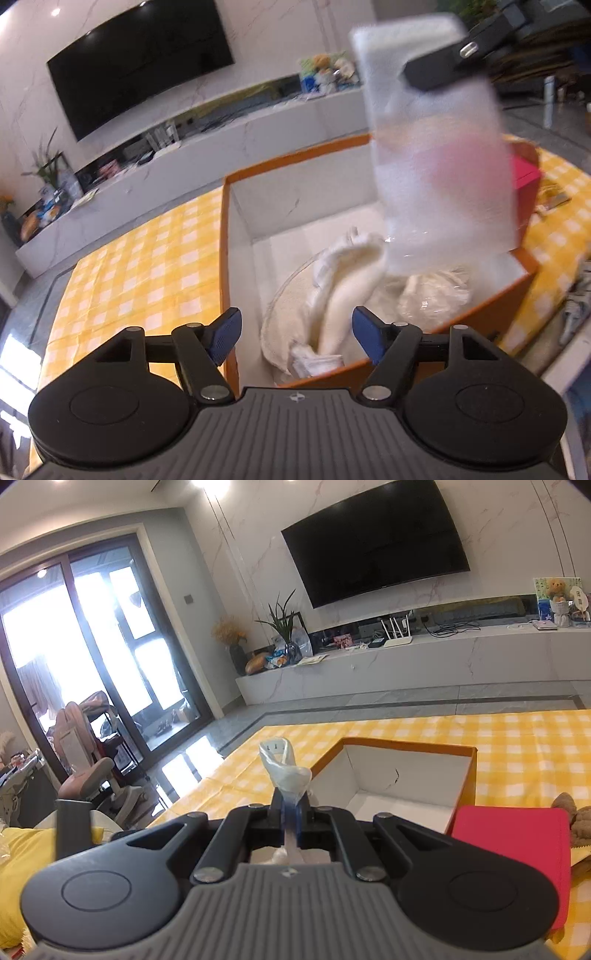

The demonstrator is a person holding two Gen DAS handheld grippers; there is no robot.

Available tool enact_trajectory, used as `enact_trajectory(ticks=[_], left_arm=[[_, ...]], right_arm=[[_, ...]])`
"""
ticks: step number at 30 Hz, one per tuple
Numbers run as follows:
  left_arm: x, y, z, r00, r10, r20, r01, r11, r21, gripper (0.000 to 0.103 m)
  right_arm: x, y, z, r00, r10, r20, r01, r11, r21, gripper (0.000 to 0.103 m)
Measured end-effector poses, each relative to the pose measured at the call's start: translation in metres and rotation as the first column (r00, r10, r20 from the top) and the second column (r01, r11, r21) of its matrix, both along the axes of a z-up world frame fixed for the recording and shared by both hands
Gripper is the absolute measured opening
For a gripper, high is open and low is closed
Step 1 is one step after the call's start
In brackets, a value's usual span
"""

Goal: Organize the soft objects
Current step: 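Carry the white cloth and white strap over the cardboard box with both tools, then open the left tool to drop the cloth while the right tool releases the strap into the box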

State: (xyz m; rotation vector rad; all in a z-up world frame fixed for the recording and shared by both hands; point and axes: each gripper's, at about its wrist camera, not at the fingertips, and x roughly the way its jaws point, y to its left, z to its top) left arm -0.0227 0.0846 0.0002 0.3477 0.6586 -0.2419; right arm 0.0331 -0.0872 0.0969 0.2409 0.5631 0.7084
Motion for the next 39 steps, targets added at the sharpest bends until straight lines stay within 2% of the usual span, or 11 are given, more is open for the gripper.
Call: enact_trajectory(ticks=[3,6,10,12,16,18,24,30,33,36,39], left_arm=[[-0.009,0.012,0.011,0.999,-0.009,0.039,0.012,0.996,-0.086,0.084],[-0.013,0.028,0.025,0.998,0.005,0.062,0.008,0.975,-0.22,0.088],[-0.004,0.053,0.04,0.997,0.05,0.059,-0.018,0.892,-0.451,0.09],[0.001,0.058,0.042,0.993,0.105,0.048,-0.066,0.854,-0.515,0.092],[0.014,0.05,0.036,0.967,0.248,0.052,-0.198,0.868,-0.455,0.092],[0.019,0.048,0.032,0.959,0.278,0.051,-0.228,0.87,-0.438,0.092],[0.016,0.074,0.024,0.952,0.302,0.056,-0.222,0.802,-0.555,0.092],[0.007,0.091,0.021,0.941,0.333,0.052,-0.235,0.757,-0.609,0.092],[0.009,0.094,0.02,0.943,0.33,0.03,-0.241,0.746,-0.621,0.092],[0.009,0.09,0.019,0.949,0.314,0.039,-0.228,0.762,-0.606,0.091],[0.009,0.087,0.017,0.952,0.303,0.05,-0.217,0.778,-0.589,0.091]], right_arm=[[0.002,0.001,-0.001,1.0,-0.008,-0.006,0.008,1.0,0.001,0.003],[0.003,0.004,-0.002,1.0,-0.008,-0.01,0.008,1.0,-0.004,0.003],[0.006,0.006,-0.004,1.0,-0.008,-0.025,0.008,1.0,-0.011,0.003],[0.01,0.009,-0.007,0.999,0.002,-0.04,-0.003,1.0,-0.014,0.003],[0.017,0.018,-0.017,0.996,0.033,-0.084,-0.033,0.999,-0.004,0.003],[0.021,0.025,-0.021,0.993,0.055,-0.102,-0.055,0.998,0.003,0.003],[0.047,0.054,-0.038,0.952,0.185,-0.246,-0.178,0.983,0.049,0.003],[0.074,0.082,-0.047,0.889,0.278,-0.365,-0.253,0.961,0.114,0.003],[0.092,0.098,-0.067,0.866,0.223,-0.448,-0.228,0.973,0.045,0.003],[0.109,0.111,-0.093,0.84,0.176,-0.514,-0.222,0.975,-0.028,0.003],[0.113,0.124,-0.107,0.843,0.146,-0.518,-0.24,0.963,-0.119,0.003]])
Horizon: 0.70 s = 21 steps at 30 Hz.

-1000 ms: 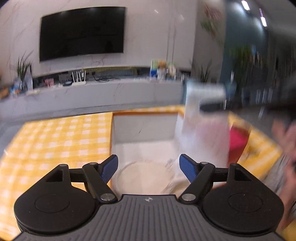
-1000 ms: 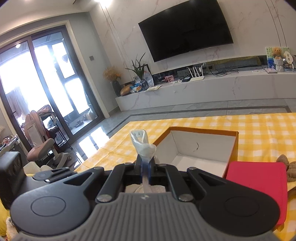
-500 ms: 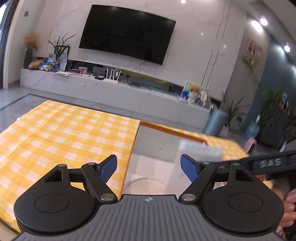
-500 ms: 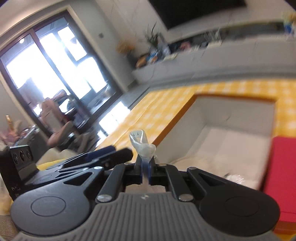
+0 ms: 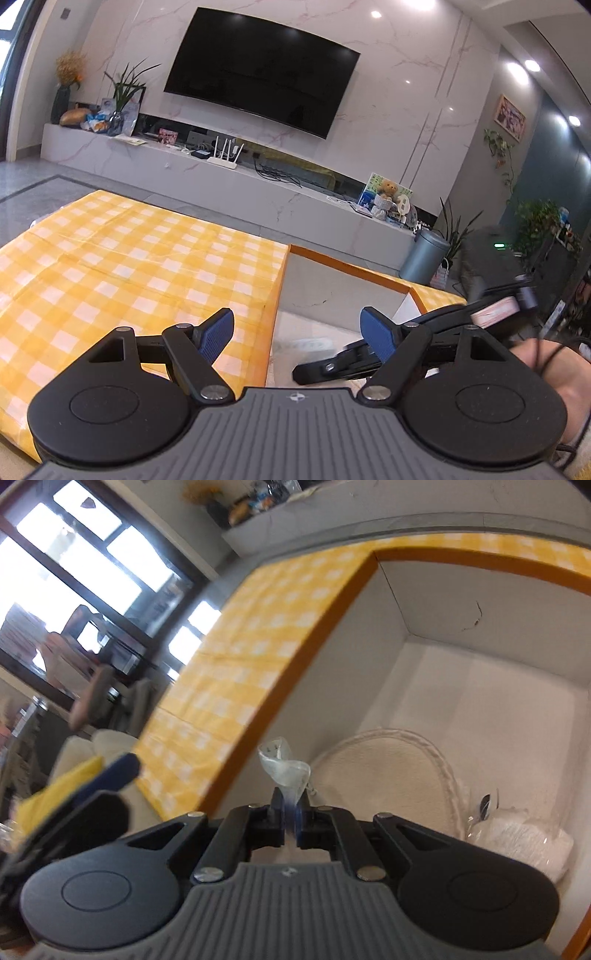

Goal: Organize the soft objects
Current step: 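Open the left tool to drop the cloth while the right tool releases the strap into the box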

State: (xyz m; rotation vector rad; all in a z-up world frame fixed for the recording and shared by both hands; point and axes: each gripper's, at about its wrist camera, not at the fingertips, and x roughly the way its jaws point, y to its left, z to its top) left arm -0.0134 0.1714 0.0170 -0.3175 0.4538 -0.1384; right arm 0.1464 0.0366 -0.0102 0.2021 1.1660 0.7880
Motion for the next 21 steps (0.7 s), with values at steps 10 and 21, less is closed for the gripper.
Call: enact_trajectory(ticks=[10,21], left_arm=[[0.002,0.003,-0.005,1.0,0.005,-0.027,-0.005,1.0,0.0,0.091],[0.002,0.001,-0.005,1.0,0.006,-0.023,-0.006,1.0,0.013,0.091]], right_arm=[[-0.005,0.027,-0.015,0.985,0.094,0.146,-0.053,0.964,-0.262,0.012],[-0.035,0.03,0.013,0.899,0.232,0.37,-0.065,0.908,-0.413,0.094]])
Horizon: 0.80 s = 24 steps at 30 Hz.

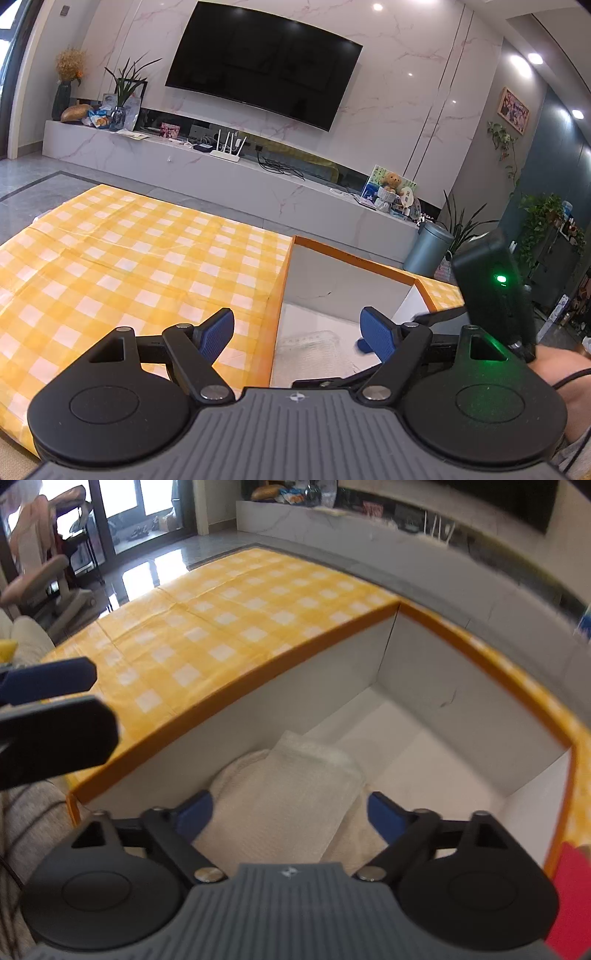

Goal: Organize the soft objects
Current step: 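Open the left tool to drop the cloth while the right tool releases the strap into the box, then move both tools back toward the pile of soft items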

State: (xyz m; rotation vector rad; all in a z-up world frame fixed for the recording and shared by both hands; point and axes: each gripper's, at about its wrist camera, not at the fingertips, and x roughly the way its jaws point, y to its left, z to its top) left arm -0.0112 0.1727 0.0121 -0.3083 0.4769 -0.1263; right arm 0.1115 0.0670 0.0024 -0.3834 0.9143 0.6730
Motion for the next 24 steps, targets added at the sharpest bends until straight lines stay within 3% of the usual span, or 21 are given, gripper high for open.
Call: enact_trajectory(ticks=[3,7,12,18,24], left_arm=[[0.0,-0.001,0.0,1.0,0.0,0.003,0.0,1.0,0.006,0.091],[-0.001,-0.001,0.001,1.0,0.004,0.007,-0.004,1.0,0.006,0.091],[-0.001,-0.001,0.002,1.0,0.007,0.009,-0.007,1.0,0.008,0.091],[-0.002,-0.004,0.005,1.0,0.007,0.014,-0.007,1.0,0.02,0.091],[-0.005,-0.013,0.013,0.999,0.0,0.036,-0.001,0.999,0.032,0.091]], right_arm=[[-0.007,-0.001,0.007,0.998,0.015,0.067,-0.014,1.0,-0.028,0.1],[-0.016,-0.006,0.017,0.987,0.02,0.16,-0.012,0.999,-0.053,0.1],[-0.022,-0.023,0.03,0.974,0.021,0.224,-0.028,0.999,0.029,0.1],[-0.023,-0.046,0.044,0.976,-0.009,0.218,-0.025,0.988,0.151,0.1],[-0.026,-0.061,0.047,0.976,-0.022,0.217,-0.015,0.986,0.165,0.1]])
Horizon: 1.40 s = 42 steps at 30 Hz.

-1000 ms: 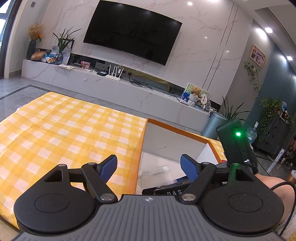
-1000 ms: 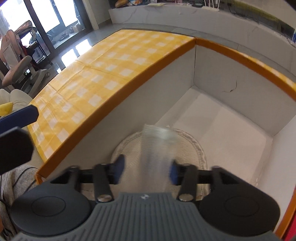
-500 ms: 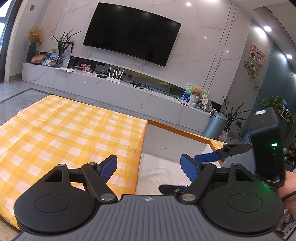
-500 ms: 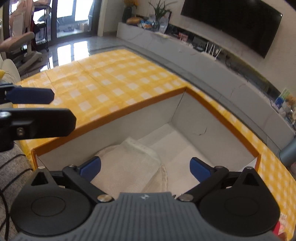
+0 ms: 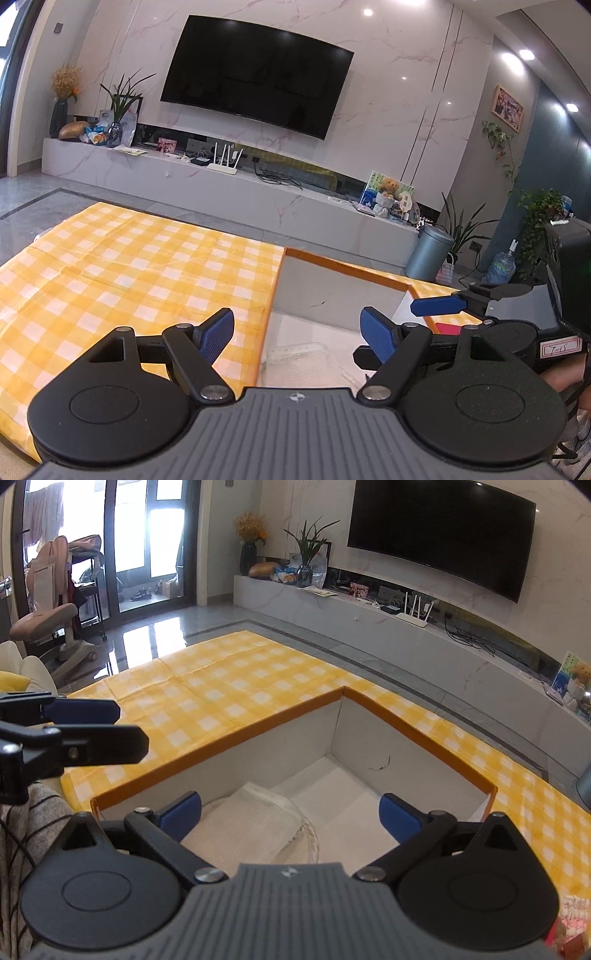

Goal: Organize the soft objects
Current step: 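Move both tools back toward the pile of soft items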

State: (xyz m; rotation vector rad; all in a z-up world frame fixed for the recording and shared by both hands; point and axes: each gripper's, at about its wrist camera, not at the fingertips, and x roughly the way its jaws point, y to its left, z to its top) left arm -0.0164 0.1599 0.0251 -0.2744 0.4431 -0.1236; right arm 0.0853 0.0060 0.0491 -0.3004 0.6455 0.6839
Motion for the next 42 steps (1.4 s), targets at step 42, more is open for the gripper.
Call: enact_trajectory(ticks=[42], left_arm=[[0.024,-0.188,0.019,0.951,-0.277,-0.14,0.295,0.946,0.132,0.091]], right_arm=[[-0.011,-0.352,-0.053,0.694,-0.703,-0.152,0.715,0.698,0.037,0.1]])
